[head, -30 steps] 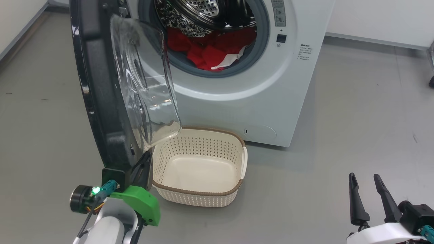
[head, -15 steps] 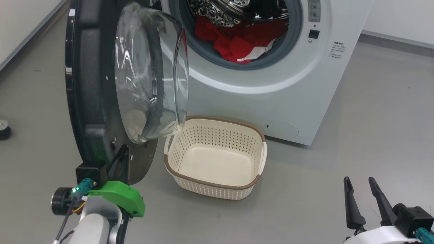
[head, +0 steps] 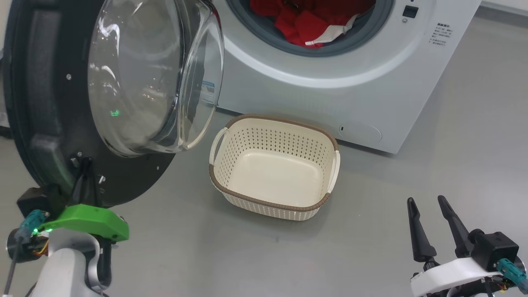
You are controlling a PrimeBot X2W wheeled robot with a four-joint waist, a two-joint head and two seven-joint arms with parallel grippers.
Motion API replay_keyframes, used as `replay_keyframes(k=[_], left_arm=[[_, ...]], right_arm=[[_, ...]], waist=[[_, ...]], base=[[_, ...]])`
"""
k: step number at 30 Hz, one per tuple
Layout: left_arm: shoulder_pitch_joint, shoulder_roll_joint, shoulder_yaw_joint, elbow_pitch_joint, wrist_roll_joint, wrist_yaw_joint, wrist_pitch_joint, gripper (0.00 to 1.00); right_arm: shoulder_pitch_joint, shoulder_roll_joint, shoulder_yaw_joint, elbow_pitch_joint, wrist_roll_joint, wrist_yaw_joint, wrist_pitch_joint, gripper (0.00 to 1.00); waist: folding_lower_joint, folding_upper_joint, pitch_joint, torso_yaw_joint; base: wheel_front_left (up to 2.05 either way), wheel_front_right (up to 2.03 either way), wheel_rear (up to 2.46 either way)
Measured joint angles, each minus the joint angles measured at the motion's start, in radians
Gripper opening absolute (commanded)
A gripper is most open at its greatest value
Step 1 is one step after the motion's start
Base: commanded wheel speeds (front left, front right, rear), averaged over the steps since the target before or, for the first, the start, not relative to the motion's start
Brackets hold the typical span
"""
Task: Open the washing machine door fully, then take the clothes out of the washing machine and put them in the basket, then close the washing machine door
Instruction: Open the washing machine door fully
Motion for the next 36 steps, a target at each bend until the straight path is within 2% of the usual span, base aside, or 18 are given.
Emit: replay_keyframes(k=[16,19,27,36], left_arm=[[-0.087,0.065,0.173,0.003,-0.116,0.012,-0.01,0.0],[-0.108,0.097,0.206,0.012,-0.127,0.014,-0.01,0.0],[-0.144,0.163,0.248,0.056,-0.148,0.01,-0.018,0.0],[-0.191,0.205,0.276,0.108,-0.167,-0.006,-0.018,0.0]], right_arm=[[-0.094,-0.019,0.021,-0.035,-0.036,0.0,0.043,1.0],[-0.118,-0.028,0.021,-0.039,-0.046,0.0,0.051,1.0],[-0.149,-0.046,0.012,-0.048,-0.06,0.0,0.061,1.0],[-0.18,-0.055,0.009,-0.059,-0.066,-0.001,0.072,1.0]], waist=[[0.0,0.0,0.152,-0.018],[0.0,0.0,0.194,-0.027],[0.0,0.0,0.265,-0.043],[0.0001,0.0,0.328,-0.048]], base=[[0.0,0.0,0.0],[0.0,0.0,0.0],[0.0,0.0,0.0],[0.0,0.0,0.0]])
